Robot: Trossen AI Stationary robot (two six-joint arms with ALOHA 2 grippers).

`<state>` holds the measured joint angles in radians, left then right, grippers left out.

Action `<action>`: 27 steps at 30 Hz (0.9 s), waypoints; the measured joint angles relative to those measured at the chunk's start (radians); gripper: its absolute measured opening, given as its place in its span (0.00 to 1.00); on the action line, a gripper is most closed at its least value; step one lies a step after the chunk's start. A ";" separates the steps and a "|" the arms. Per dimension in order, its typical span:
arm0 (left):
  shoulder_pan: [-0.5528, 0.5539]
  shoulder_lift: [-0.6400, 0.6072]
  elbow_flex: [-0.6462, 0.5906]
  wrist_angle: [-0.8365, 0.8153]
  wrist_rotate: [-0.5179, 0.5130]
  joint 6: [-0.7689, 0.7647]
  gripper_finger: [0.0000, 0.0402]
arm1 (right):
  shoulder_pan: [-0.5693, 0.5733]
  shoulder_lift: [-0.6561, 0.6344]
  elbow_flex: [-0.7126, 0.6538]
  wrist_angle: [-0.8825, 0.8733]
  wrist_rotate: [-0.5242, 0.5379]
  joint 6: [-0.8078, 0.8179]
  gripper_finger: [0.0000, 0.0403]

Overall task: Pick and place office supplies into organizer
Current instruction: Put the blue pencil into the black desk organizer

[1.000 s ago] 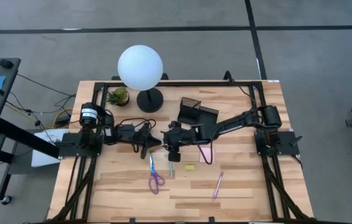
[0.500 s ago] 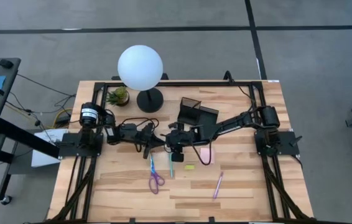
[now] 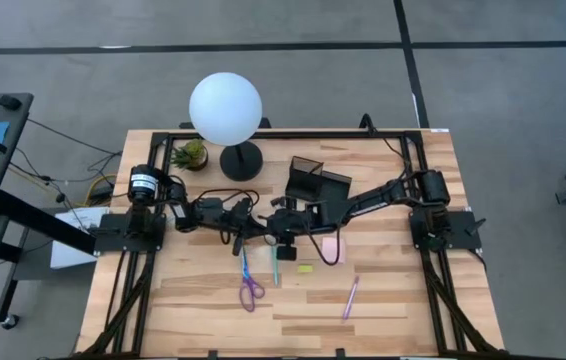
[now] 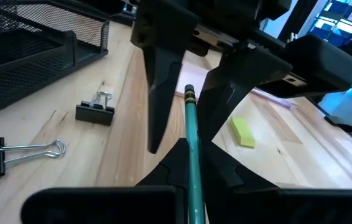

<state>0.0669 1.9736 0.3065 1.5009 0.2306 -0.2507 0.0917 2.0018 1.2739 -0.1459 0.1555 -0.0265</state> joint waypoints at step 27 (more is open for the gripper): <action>0.016 -0.002 0.000 0.058 -0.003 -0.015 0.16 | 0.011 -0.001 0.000 -0.087 0.034 0.141 0.03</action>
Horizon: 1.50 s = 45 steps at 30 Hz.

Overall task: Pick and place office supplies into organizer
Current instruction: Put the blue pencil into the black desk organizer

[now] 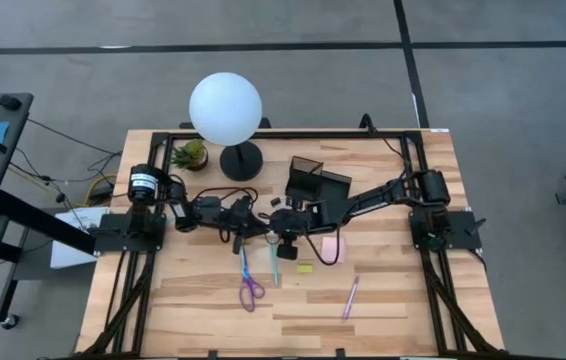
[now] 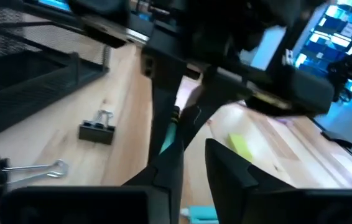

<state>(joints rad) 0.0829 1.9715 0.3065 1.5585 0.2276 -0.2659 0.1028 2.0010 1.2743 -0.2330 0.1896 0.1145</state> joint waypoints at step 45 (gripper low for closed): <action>0.159 -0.384 -0.050 -0.340 -0.087 0.071 0.24 | -0.275 -0.158 0.529 -1.281 0.096 0.068 0.03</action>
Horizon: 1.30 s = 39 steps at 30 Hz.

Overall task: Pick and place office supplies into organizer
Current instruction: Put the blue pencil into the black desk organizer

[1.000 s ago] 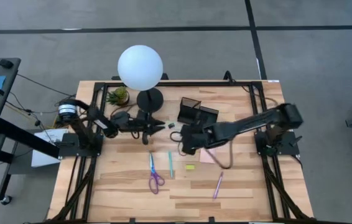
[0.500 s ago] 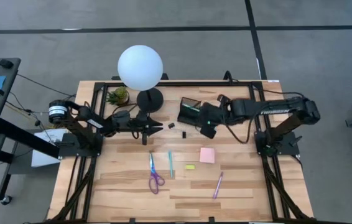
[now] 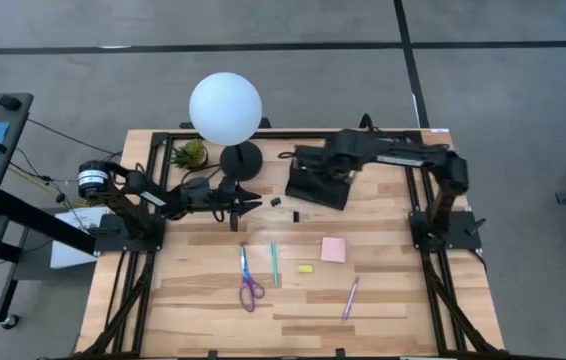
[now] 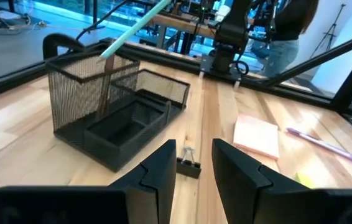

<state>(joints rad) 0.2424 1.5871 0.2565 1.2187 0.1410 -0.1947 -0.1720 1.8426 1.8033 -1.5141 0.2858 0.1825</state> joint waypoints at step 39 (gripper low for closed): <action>0.000 -0.015 0.002 -0.550 -0.293 -0.033 0.24 | 0.028 0.097 0.324 -0.010 0.292 -0.103 0.39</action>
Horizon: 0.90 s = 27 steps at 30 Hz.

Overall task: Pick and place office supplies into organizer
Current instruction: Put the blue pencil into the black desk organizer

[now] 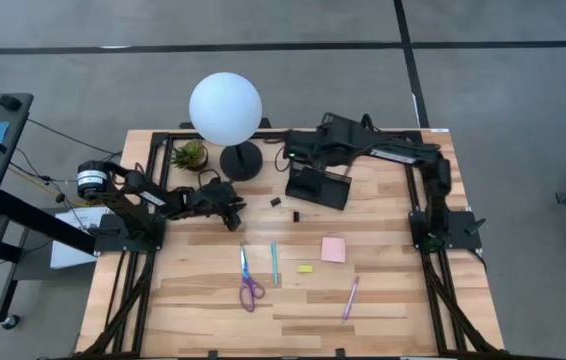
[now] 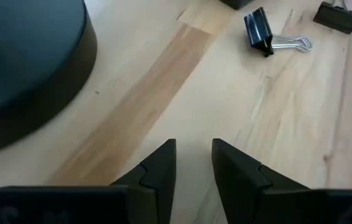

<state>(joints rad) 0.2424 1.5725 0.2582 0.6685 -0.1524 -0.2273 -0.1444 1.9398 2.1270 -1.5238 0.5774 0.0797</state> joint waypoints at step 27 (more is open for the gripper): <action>0.040 -0.850 -0.042 -1.172 -0.144 -0.126 0.24 | 0.199 0.227 -0.022 0.055 -0.005 0.167 0.34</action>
<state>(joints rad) 0.2821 0.7223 0.2160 -0.5037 -0.2967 -0.3537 0.0546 2.1667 2.1053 -1.4684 0.5727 0.2466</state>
